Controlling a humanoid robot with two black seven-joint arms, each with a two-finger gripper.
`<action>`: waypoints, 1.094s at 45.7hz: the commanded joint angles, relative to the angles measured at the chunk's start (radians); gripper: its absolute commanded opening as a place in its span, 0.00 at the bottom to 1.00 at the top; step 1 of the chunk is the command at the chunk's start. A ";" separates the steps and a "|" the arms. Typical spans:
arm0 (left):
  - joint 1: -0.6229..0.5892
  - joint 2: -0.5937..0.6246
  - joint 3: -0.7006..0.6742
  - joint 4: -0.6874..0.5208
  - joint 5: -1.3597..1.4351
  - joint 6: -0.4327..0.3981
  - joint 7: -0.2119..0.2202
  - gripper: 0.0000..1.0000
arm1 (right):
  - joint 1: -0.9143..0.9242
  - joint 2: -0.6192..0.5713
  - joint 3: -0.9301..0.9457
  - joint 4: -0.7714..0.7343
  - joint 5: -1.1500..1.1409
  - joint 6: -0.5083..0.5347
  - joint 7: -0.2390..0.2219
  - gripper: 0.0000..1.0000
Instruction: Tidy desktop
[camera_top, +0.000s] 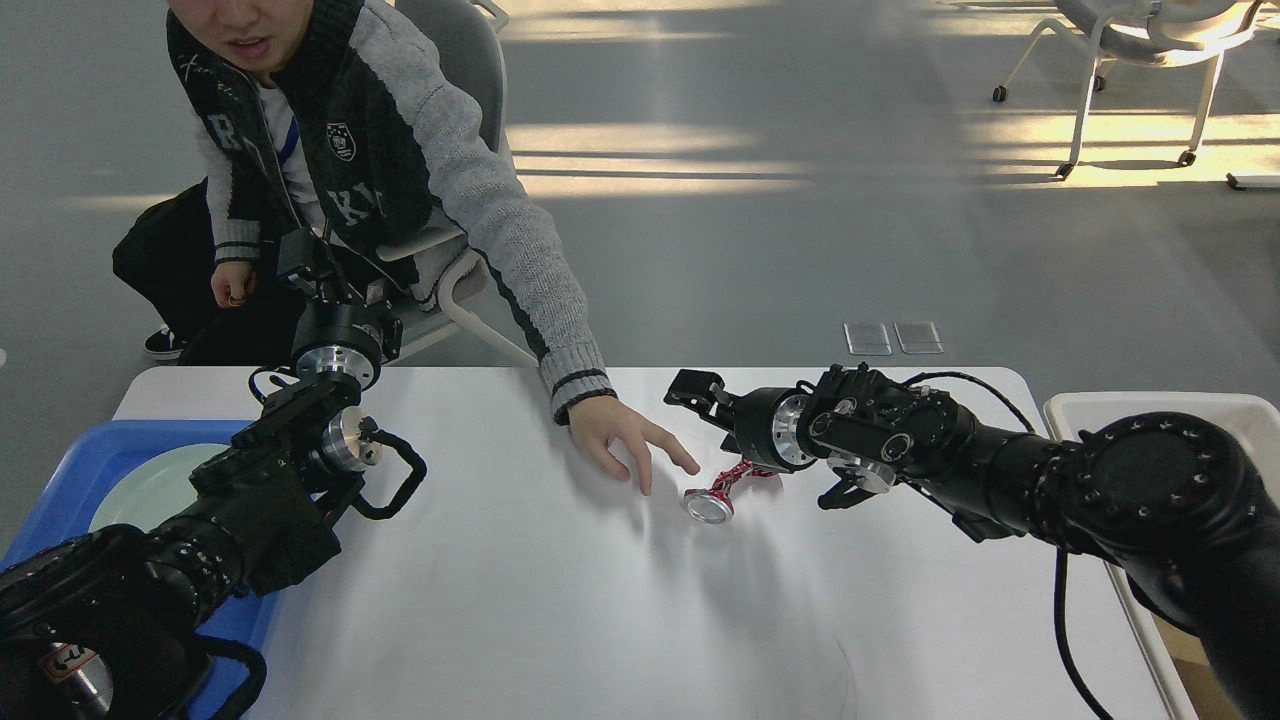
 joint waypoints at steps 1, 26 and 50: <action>0.000 0.000 0.000 0.000 0.000 -0.001 -0.001 0.96 | 0.013 -0.043 -0.026 0.013 -0.035 0.001 0.002 1.00; 0.000 0.000 0.000 0.000 0.000 -0.001 -0.001 0.96 | -0.028 -0.015 -0.102 0.018 -0.164 0.001 0.004 1.00; 0.000 0.000 0.000 0.000 0.000 -0.001 -0.001 0.96 | -0.080 0.058 -0.108 -0.014 -0.167 -0.006 0.004 1.00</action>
